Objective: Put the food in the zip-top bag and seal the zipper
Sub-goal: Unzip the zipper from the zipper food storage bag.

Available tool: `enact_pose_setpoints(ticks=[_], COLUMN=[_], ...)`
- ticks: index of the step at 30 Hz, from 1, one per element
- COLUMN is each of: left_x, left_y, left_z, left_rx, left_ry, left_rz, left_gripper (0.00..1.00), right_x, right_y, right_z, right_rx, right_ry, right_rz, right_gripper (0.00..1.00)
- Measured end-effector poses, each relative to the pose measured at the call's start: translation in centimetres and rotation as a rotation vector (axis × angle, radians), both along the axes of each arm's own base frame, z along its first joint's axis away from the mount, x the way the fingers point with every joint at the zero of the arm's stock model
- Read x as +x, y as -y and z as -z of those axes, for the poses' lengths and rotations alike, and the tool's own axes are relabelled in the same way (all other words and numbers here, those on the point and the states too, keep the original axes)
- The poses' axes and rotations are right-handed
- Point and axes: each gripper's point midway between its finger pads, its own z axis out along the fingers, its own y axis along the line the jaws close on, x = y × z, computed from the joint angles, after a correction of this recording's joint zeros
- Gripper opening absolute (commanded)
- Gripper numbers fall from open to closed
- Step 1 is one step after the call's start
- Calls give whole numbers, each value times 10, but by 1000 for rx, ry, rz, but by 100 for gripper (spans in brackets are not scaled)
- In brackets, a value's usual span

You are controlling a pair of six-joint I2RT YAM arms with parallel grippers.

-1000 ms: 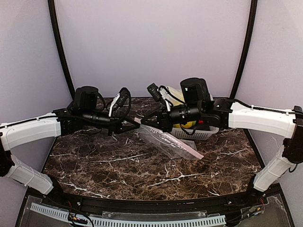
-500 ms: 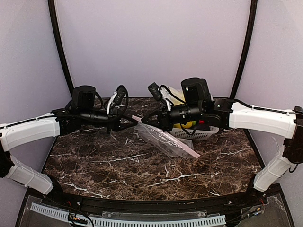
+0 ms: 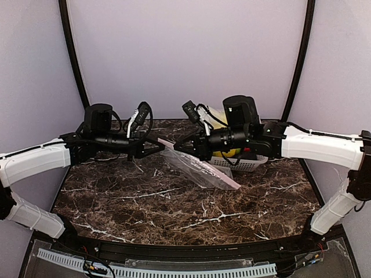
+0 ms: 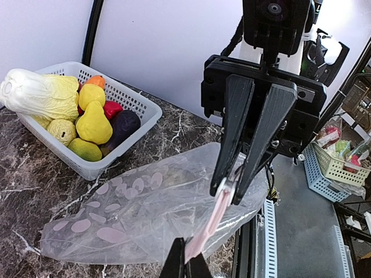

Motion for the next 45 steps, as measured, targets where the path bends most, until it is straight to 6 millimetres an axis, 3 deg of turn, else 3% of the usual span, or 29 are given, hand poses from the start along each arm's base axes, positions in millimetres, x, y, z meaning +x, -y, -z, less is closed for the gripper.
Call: enact_pose_setpoints(ticks=[45], left_x=[24], left_y=[-26], left_z=[-11], left_rx=[-2], left_ry=[42], left_rz=[-151], left_gripper=[1], right_x=[4], right_y=[8], right_z=[3], right_rx=[-7], right_ry=[5], right_rz=[50], right_gripper=[0])
